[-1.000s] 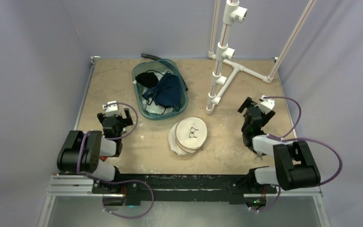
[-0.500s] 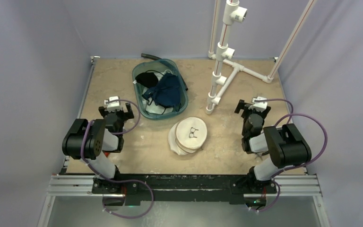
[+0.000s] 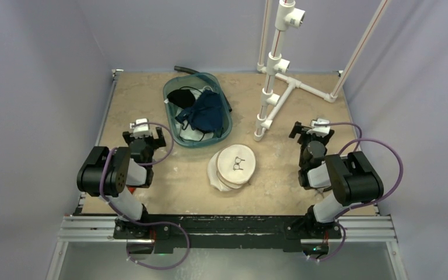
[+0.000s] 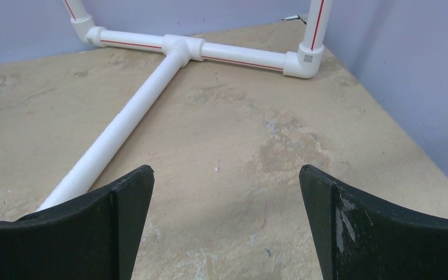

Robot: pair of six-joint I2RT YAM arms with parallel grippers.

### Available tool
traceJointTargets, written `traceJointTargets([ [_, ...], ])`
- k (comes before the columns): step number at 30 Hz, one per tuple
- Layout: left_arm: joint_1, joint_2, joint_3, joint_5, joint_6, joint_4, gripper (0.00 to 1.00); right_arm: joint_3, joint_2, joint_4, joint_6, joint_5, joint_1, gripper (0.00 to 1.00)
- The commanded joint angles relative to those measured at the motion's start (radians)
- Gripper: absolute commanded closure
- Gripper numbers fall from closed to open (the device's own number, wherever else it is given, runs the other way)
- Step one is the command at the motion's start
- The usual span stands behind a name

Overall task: Unzip the laundry bag and remove the bra
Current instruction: Reset both arms

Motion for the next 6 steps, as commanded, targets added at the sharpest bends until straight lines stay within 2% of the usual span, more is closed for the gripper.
traceJointTargets([
  [1, -0.007, -0.010, 0.030, 0.020, 0.017, 0.008, 0.00, 0.015, -0.006, 0.088, -0.019, -0.008, -0.004, 0.02],
  [6, -0.012, -0.012, 0.030, 0.016, 0.021, 0.006, 0.00, 0.015, -0.006, 0.088, -0.019, -0.008, -0.003, 0.02],
])
